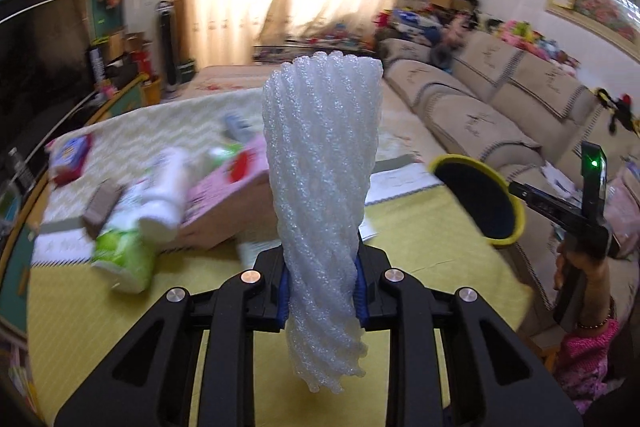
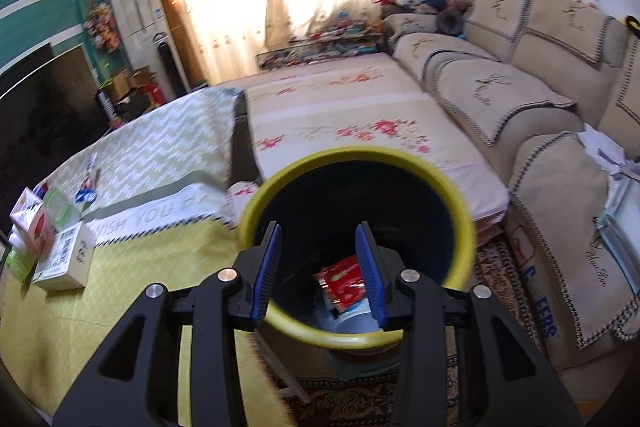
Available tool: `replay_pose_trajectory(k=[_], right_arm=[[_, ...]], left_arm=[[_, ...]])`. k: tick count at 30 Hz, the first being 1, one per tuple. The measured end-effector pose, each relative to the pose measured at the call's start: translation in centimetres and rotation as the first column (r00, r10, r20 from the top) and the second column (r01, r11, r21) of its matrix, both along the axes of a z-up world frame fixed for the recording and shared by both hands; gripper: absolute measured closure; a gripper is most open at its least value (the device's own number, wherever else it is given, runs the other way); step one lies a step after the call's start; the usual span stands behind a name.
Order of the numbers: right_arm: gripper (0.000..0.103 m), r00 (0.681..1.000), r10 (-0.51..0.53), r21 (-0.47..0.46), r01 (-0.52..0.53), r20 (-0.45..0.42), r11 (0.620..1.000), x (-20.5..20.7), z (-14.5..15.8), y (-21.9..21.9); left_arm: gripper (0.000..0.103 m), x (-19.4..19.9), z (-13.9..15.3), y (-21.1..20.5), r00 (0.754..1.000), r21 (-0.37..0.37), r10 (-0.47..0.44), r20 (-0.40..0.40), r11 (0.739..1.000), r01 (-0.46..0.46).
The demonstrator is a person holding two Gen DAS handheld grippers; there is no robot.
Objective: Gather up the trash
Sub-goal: 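Carry the foam net with the left gripper over the bin and release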
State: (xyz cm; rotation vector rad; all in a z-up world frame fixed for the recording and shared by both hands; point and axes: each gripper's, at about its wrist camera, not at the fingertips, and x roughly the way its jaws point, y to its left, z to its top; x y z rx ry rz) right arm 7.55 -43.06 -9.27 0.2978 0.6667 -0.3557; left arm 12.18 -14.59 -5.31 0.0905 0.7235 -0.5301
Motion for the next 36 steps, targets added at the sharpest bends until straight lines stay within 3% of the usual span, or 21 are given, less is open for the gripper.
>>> replay_pose_trajectory(k=[6, 13, 18, 23, 25, 27, 30, 36], right_arm=[[0.059, 0.997, -0.074, -0.017, 0.074, 0.021, 0.997, -2.5, 0.4, -3.1], [0.052, 0.988, -0.147, -0.025, 0.149, 0.044, 0.989, -4.5, 0.5, -5.6], [0.051, 0.979, -0.195, -0.007, 0.196, 0.055, 0.981, -6.0, 0.2, -8.0], [0.049, 0.972, -0.230, 0.004, 0.230, 0.052, 0.973, -7.0, -0.2, -9.4], [0.048, 0.969, -0.240, 0.010, 0.240, 0.050, 0.971, -7.2, -0.3, -10.0], [0.048, 0.968, -0.247, 0.011, 0.247, 0.048, 0.969, -7.4, -0.4, -10.3], [0.048, 0.965, -0.257, 0.012, 0.257, 0.048, 0.966, -7.5, -0.4, -10.4], [0.047, 0.965, -0.258, 0.012, 0.258, 0.048, 0.966, -7.5, -0.5, -10.3]], left_arm=[[0.078, 0.5, 0.3, -7.7, 0.984, -0.007, -0.178, -0.025, 0.984, 0.178], [0.078, 2.0, -0.5, -19.2, 0.921, -0.014, -0.374, -0.106, 0.927, 0.375], [0.077, 2.7, -2.0, -26.1, 0.881, 0.021, -0.447, -0.155, 0.890, 0.455], [0.070, 3.8, -4.1, -31.8, 0.869, 0.074, -0.460, -0.181, 0.875, 0.478], [0.065, 4.4, -5.1, -33.2, 0.869, 0.087, -0.456, -0.191, 0.874, 0.477], [0.047, 5.1, -6.3, -34.7, 0.874, 0.107, -0.443, -0.199, 0.877, 0.469], [0.027, 6.2, -7.5, -35.9, 0.884, 0.126, -0.424, -0.194, 0.883, 0.452], [0.010, 7.7, -7.6, -35.1, 0.885, 0.064, -0.419, -0.205, 0.896, 0.439]])
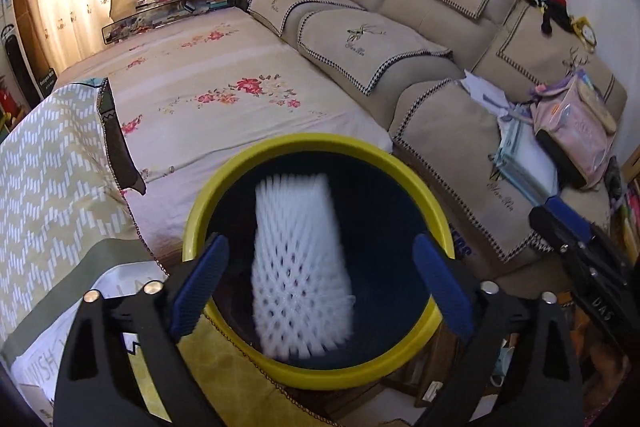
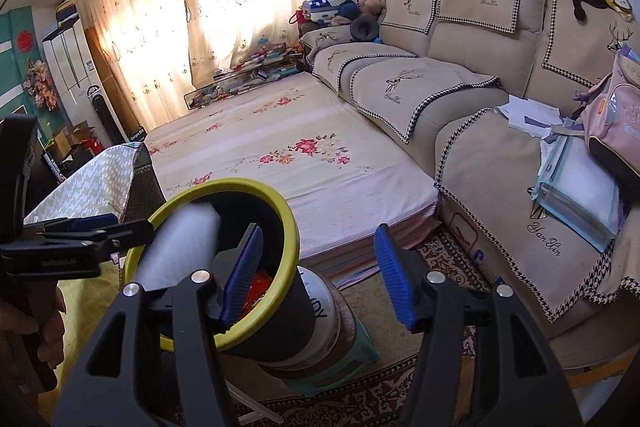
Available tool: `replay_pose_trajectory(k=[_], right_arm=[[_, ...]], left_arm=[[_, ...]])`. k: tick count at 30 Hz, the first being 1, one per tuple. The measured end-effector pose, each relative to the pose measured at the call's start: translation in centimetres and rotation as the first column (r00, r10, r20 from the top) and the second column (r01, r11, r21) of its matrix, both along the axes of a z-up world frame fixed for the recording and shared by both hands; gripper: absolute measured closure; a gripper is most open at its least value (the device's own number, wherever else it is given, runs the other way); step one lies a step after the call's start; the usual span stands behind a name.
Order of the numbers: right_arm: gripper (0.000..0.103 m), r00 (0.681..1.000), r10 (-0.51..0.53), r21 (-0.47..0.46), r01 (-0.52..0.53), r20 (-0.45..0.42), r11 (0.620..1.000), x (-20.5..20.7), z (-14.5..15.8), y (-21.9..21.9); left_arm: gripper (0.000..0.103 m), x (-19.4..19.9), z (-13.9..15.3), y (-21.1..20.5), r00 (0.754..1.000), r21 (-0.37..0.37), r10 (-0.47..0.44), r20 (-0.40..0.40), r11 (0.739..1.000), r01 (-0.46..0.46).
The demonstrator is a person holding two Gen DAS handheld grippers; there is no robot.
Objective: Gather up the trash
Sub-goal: 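Carry the foam net with the left gripper over the bin and release, then move the left gripper back over the table while the right gripper approaches the carton, then grasp the pink-and-white milk carton with the right gripper and lift it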
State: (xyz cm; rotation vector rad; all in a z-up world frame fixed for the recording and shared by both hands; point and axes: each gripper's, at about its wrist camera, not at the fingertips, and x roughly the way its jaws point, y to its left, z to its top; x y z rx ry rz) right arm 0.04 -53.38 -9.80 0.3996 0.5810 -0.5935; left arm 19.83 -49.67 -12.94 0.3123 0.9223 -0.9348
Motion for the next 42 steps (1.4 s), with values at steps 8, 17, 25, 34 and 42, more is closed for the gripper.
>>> replay_pose_trajectory(k=[8, 17, 25, 34, 42], right_arm=[[0.046, 1.000, 0.018, -0.005, -0.018, 0.002, 1.000, 0.3, 0.3, 0.4], [0.044, 0.992, 0.124, -0.012, -0.124, -0.017, 0.992, 2.9, 0.5, 3.9], [0.044, 0.942, 0.335, -0.023, -0.335, 0.002, 0.942, 6.6, 1.8, 11.5], [0.044, 0.709, 0.703, -0.029, -0.703, 0.051, 0.711, 12.1, 4.6, 25.6], [0.044, 0.617, 0.784, 0.010, -0.786, 0.069, 0.618, 16.5, 5.5, 33.9]], left_arm=[[0.009, -1.2, 4.2, 4.8, 0.999, -0.100, 0.036, 0.040, 0.994, -0.032], [0.005, -5.5, 9.2, 19.2, 0.971, -0.186, 0.209, 0.115, 0.965, -0.185], [0.005, -9.1, 10.7, 34.3, 0.865, -0.192, 0.455, 0.210, 0.887, -0.420], [0.005, -11.6, 9.6, 46.2, 0.754, -0.214, 0.629, 0.190, 0.776, -0.594], [0.005, -12.6, 8.1, 49.4, 0.715, -0.227, 0.675, 0.182, 0.736, -0.638]])
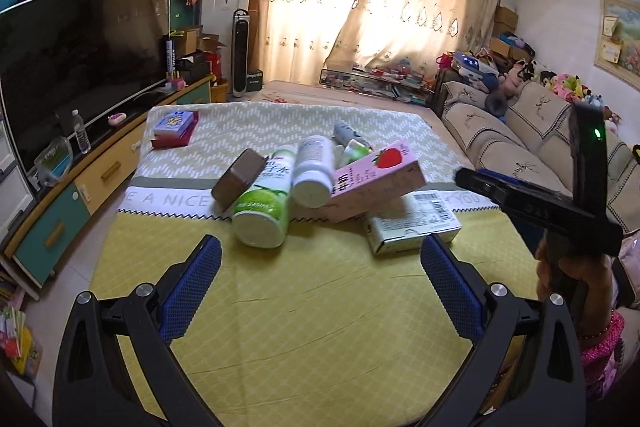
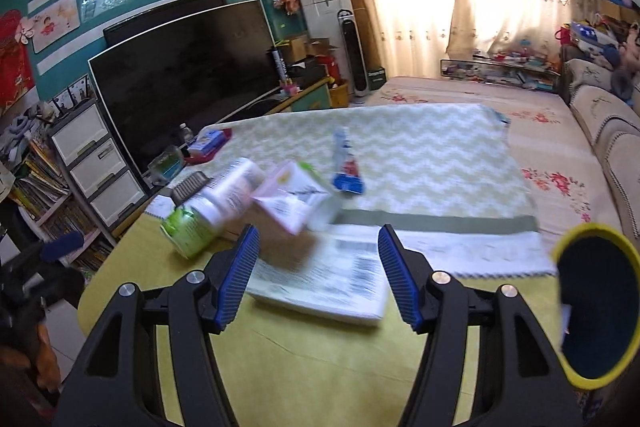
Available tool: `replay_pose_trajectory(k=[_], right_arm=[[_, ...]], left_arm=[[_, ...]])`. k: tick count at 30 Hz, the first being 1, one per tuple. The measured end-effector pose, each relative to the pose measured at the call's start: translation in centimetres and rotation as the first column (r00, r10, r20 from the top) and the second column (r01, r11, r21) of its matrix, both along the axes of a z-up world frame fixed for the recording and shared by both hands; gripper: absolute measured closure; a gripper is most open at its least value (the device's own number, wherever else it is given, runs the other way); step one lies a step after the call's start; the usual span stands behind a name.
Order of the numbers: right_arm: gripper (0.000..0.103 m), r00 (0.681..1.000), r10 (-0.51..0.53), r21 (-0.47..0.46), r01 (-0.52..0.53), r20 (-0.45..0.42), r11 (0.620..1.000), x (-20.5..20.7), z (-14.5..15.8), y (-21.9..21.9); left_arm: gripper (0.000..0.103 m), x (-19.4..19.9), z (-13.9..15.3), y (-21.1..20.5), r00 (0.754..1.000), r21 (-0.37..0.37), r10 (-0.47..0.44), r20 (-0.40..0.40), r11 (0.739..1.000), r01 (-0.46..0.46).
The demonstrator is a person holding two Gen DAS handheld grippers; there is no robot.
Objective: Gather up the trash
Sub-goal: 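Grasp the pink-and-white milk carton with the right gripper and lift it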
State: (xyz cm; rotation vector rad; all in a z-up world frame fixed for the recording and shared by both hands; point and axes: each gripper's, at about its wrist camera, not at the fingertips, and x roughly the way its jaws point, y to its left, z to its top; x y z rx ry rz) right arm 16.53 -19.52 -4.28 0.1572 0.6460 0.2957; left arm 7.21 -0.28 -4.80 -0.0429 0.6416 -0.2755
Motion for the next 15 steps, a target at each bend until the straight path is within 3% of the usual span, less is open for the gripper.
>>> replay_pose_trajectory(k=[15], right_arm=[[0.040, 0.993, -0.017, 0.109, 0.030, -0.116, 0.994, 4.9, -1.8, 3.4]], left_arm=[[0.005, 0.2, -0.7, -0.2, 1.000, 0.003, -0.005, -0.004, 1.000, 0.005]])
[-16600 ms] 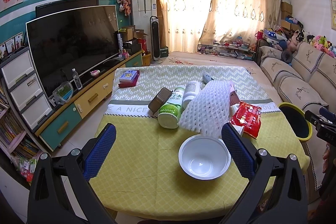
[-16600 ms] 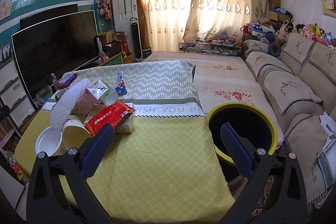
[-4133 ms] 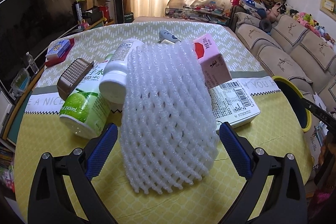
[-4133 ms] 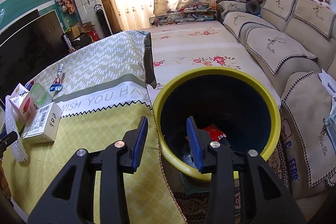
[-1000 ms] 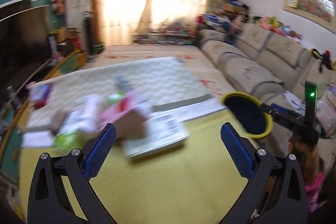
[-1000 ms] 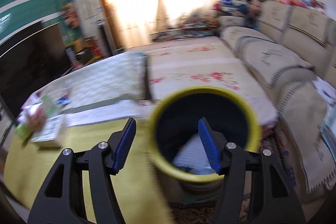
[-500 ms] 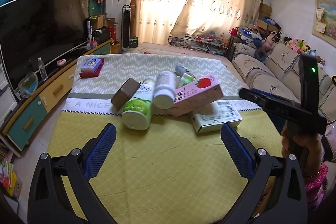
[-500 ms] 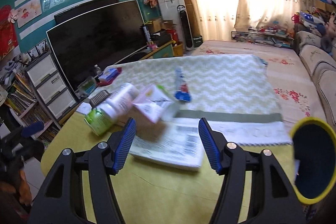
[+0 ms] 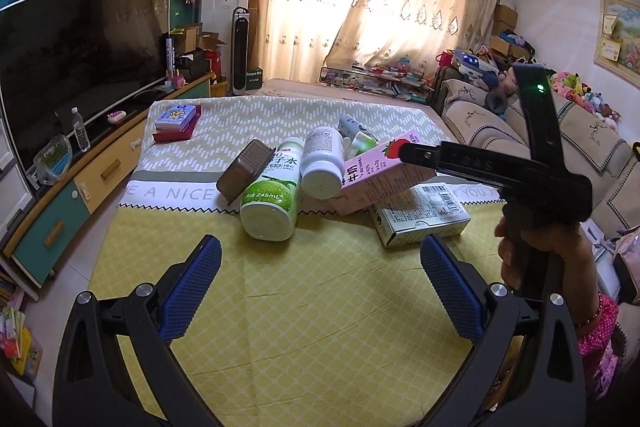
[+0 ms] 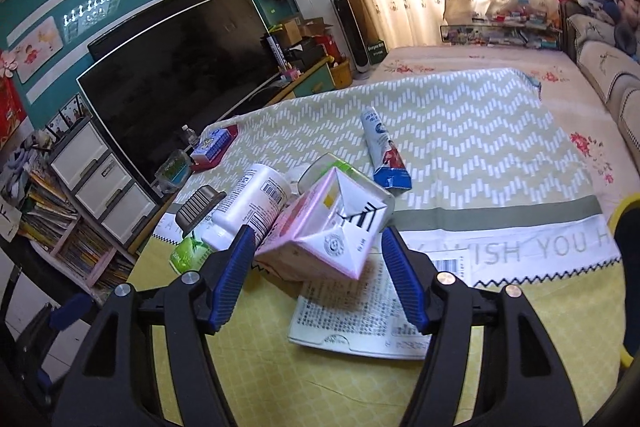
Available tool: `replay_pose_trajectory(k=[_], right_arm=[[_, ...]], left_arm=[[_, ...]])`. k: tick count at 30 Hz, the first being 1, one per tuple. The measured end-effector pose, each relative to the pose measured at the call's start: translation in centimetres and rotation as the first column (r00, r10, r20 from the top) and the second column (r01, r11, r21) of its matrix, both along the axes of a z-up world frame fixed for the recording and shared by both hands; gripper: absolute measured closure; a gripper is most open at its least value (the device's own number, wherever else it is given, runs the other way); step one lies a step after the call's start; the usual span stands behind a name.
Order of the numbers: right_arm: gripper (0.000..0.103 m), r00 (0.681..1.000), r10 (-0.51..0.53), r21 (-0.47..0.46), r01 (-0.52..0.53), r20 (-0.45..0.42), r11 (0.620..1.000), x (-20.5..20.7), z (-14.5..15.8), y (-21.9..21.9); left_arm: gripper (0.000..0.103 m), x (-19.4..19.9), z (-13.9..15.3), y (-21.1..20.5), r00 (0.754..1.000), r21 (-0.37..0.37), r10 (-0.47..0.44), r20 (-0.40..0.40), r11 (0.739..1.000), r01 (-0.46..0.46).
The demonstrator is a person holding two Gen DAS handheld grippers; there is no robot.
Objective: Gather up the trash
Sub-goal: 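Grasp the pink-and-white milk carton with the right gripper and lift it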
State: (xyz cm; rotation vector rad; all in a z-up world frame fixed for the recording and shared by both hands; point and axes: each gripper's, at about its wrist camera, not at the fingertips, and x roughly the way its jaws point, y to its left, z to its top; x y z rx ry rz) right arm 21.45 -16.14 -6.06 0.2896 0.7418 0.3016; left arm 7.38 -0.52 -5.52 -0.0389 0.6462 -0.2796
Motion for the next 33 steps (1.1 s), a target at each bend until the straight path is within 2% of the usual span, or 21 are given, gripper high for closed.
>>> replay_pose_trajectory(k=[6, 9, 13, 21, 33], right_arm=[[0.040, 0.999, -0.007, 0.027, 0.007, -0.034, 1.000, 1.0, -0.6, 0.6], [0.053, 0.999, -0.025, 0.014, 0.025, -0.030, 1.000, 1.4, -0.7, 0.7], [0.059, 0.999, -0.030, 0.020, 0.029, 0.015, 0.999, 0.7, -0.1, 0.9], [0.061, 0.993, -0.024, -0.053, 0.030, 0.120, 0.998, -1.3, 2.3, 1.9], [0.061, 0.985, -0.012, -0.070, 0.024, 0.173, 0.997, -3.2, 4.3, 1.7]], left_arm=[[0.005, -0.1, -0.1, 0.0, 1.000, 0.002, 0.000, 0.002, 1.000, 0.000], [0.005, -0.1, -0.2, -0.2, 1.000, 0.001, -0.001, -0.002, 1.000, 0.001], [0.005, -0.3, -0.2, -0.4, 1.000, 0.006, -0.003, -0.004, 1.000, 0.003], [0.005, -0.5, -0.1, -1.0, 1.000, 0.013, -0.004, -0.002, 1.000, 0.004], [0.005, -0.5, 0.1, -1.2, 1.000, 0.015, -0.011, 0.006, 1.000, 0.011]])
